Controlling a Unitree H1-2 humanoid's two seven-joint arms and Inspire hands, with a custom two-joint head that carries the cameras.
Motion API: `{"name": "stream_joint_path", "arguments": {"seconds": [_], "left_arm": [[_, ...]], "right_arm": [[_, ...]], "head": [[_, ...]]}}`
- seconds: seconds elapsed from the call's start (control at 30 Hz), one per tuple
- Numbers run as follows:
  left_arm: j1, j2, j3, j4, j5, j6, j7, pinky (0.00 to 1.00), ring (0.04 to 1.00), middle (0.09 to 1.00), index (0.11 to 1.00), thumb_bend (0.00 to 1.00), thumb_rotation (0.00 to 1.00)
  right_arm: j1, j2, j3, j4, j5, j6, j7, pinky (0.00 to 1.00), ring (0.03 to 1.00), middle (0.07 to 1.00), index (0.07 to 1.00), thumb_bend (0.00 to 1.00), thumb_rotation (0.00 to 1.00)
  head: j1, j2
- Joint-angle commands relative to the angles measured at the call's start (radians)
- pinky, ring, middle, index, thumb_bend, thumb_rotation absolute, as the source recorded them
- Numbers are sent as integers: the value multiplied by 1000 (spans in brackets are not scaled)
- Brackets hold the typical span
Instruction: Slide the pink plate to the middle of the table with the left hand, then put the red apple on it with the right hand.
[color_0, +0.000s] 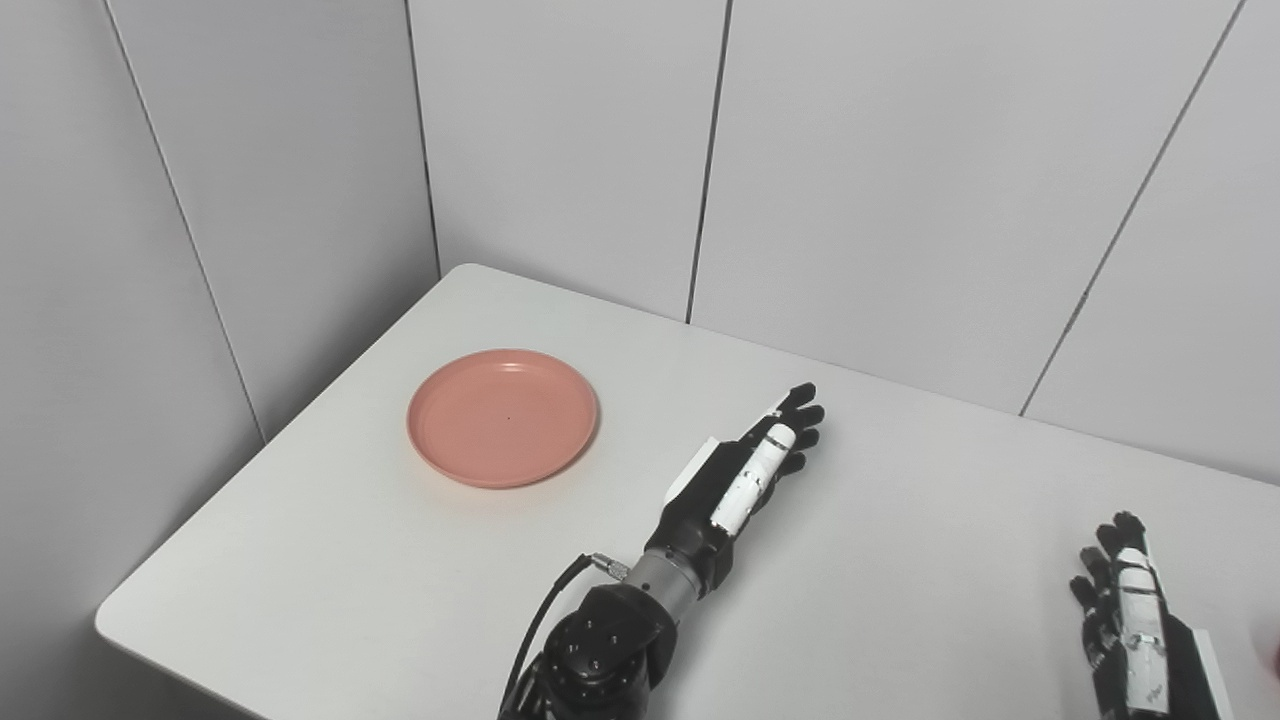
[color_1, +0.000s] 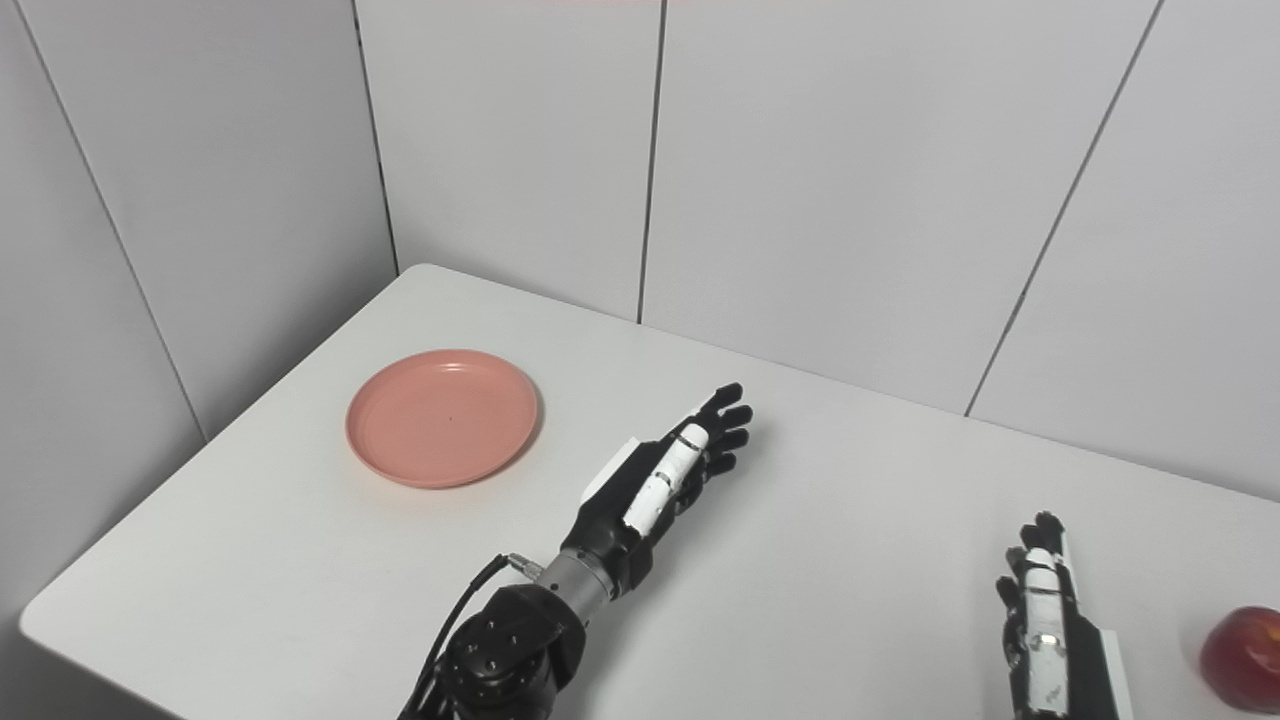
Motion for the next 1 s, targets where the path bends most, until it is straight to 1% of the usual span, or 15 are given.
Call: {"name": "stream_joint_path", "arguments": {"seconds": [0.0,0.13,0.27,0.33,0.4,0.6,0.67,0.8,0.97], "left_arm": [[-58,6,12,-43,-21,-6,-12,947,941,947,930,382,1000],[-86,29,32,-80,-9,27,1,920,930,942,917,407,1000],[-110,35,62,-114,-31,66,14,922,926,938,905,395,1000],[-125,42,83,-130,-48,85,12,935,943,950,915,398,1000],[-138,51,104,-139,-63,91,11,941,945,950,915,401,1000],[-174,88,154,-145,-72,70,21,924,937,945,914,407,1000],[-187,101,171,-147,-67,69,31,924,937,943,914,410,1000],[-213,123,218,-157,-72,91,58,936,941,943,918,432,1000],[-230,154,270,-154,-78,84,80,932,940,943,916,408,1000]], "right_arm": [[-32,7,1,-35,-2,-8,-2,1000,1000,1000,1000,7,1000],[-32,10,0,-38,-3,-4,-4,1000,1000,1000,1000,6,1000],[-33,11,1,-43,-2,-7,-2,1000,1000,1000,1000,0,1000],[-32,13,0,-50,-2,7,-5,1000,1000,1000,1000,0,1000],[-31,12,-1,-53,1,8,-3,1000,1000,1000,1000,0,1000],[-32,8,-1,-52,0,3,0,1000,1000,1000,1000,0,1000],[-32,9,-2,-54,0,6,-1,1000,1000,1000,1000,0,1000],[-33,8,-3,-64,1,23,-3,1000,1000,1000,1000,0,1000],[-31,7,-3,-71,-4,29,-6,1000,1000,1000,1000,0,1000]], "head": [[0,1],[4,-1],[6,0],[8,-1],[9,0],[18,-1],[20,-1],[25,-2],[31,-2]]}}
